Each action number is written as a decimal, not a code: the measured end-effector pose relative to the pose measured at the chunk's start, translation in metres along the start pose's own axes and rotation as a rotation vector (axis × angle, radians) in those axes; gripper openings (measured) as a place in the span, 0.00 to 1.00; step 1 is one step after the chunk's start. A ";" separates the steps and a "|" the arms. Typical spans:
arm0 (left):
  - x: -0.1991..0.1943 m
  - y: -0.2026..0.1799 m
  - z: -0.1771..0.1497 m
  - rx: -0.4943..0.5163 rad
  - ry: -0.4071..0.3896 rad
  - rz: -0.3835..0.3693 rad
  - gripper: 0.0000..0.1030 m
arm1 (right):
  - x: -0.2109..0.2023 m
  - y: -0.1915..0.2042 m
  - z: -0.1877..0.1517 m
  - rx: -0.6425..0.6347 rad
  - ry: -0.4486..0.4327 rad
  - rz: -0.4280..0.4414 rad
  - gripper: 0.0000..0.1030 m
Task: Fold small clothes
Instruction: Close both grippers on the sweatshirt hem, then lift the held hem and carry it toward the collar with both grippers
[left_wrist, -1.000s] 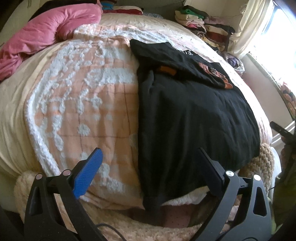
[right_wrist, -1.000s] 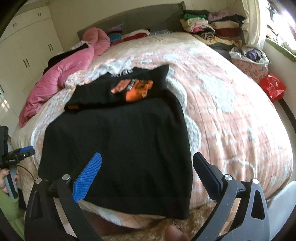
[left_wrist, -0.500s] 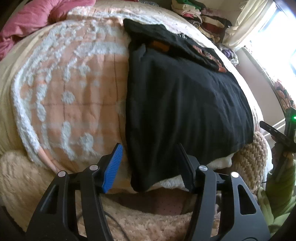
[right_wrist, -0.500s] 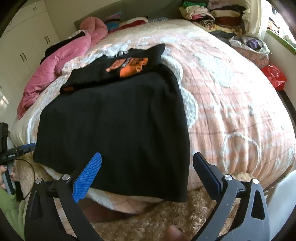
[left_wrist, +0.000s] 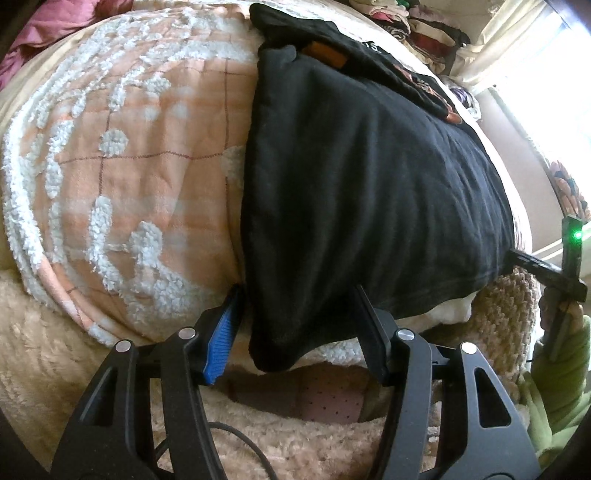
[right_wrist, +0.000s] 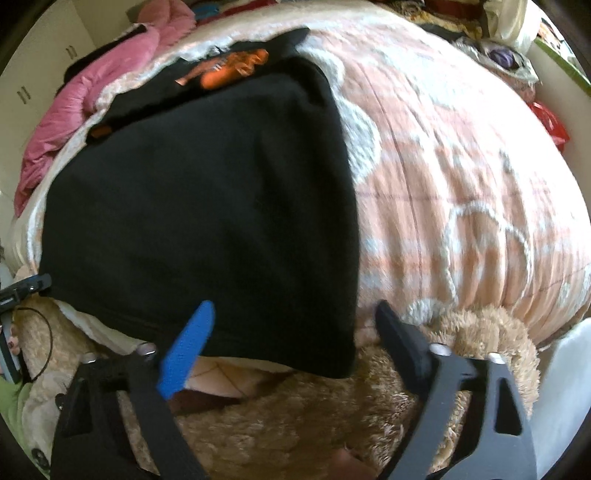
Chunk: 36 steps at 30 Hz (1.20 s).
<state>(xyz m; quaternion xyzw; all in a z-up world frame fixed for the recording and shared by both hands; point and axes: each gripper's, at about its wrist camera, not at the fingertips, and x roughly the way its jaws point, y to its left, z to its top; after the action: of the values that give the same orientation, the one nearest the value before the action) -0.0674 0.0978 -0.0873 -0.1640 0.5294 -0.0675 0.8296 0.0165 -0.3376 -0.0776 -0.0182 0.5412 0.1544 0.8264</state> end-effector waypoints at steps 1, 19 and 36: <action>0.000 0.000 0.000 -0.001 -0.001 -0.001 0.49 | 0.003 -0.002 -0.001 0.007 0.007 -0.001 0.75; -0.002 -0.006 0.004 0.012 -0.029 0.025 0.20 | -0.028 -0.006 -0.010 -0.018 -0.143 0.128 0.07; -0.074 -0.008 0.030 0.019 -0.259 -0.061 0.02 | -0.102 -0.016 0.011 0.017 -0.409 0.207 0.06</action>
<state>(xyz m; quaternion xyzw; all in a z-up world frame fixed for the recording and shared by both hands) -0.0715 0.1177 -0.0094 -0.1793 0.4117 -0.0760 0.8903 -0.0068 -0.3746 0.0165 0.0760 0.3626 0.2343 0.8988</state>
